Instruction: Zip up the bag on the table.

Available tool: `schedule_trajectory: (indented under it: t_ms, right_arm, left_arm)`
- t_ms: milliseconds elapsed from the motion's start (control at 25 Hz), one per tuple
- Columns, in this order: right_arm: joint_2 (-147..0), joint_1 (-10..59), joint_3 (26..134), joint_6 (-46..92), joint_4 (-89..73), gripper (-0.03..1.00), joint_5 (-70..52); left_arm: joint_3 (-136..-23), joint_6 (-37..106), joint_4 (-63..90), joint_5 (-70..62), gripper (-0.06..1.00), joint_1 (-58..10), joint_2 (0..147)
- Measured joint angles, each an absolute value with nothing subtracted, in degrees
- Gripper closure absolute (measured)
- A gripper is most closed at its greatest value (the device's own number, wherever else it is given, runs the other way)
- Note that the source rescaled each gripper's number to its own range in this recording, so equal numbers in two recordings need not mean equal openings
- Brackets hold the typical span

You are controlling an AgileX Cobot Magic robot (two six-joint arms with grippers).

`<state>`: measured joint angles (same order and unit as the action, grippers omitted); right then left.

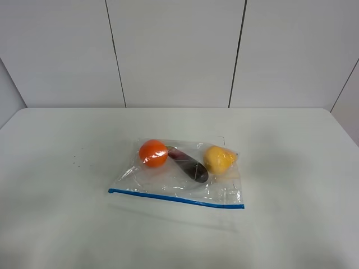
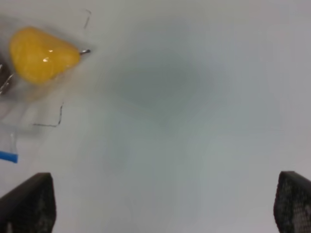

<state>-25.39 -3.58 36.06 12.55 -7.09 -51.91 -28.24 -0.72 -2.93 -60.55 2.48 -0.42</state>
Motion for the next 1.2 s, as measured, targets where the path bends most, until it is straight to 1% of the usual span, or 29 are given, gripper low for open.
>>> schedule_trajectory:
  t_ms: [240,440,520,640,840,1080,1200]
  right_arm:
    - [-13.3,-3.6,34.1,12.6,-8.6,-0.03,-58.1]
    - [-2.1,-3.6,34.1,11.9,-8.8,-0.03,-59.0]
    - [0.1,-3.6,34.1,10.3,-8.8,-0.03,-59.5]
    - [0.3,-3.6,34.1,9.8,-8.6,-0.03,-61.5]
    - [0.4,-3.6,34.0,9.6,-7.2,-0.03,-59.5]
    - [0.4,-3.6,28.8,9.6,-7.0,-0.03,-59.0]
    - [0.4,-3.6,28.2,9.6,-7.3,-0.03,-59.2]
  left_arm:
    - [-28.2,-0.7,-2.9,-60.6,-0.05,2.5,-0.4]
    - [-28.2,-0.7,-2.9,-60.6,-0.05,2.5,-0.4]
    - [-28.2,-0.7,-2.9,-60.6,-0.05,2.5,-0.4]
    - [-28.2,-0.7,-3.1,-60.7,-0.05,2.5,-0.4]
    - [-28.2,-0.7,-3.1,-60.7,-0.05,2.5,-0.4]
    - [-28.2,-0.7,-3.1,-60.7,-0.05,2.5,-0.4]
    - [-28.2,-0.7,-3.1,-60.7,-0.05,2.5,-0.4]
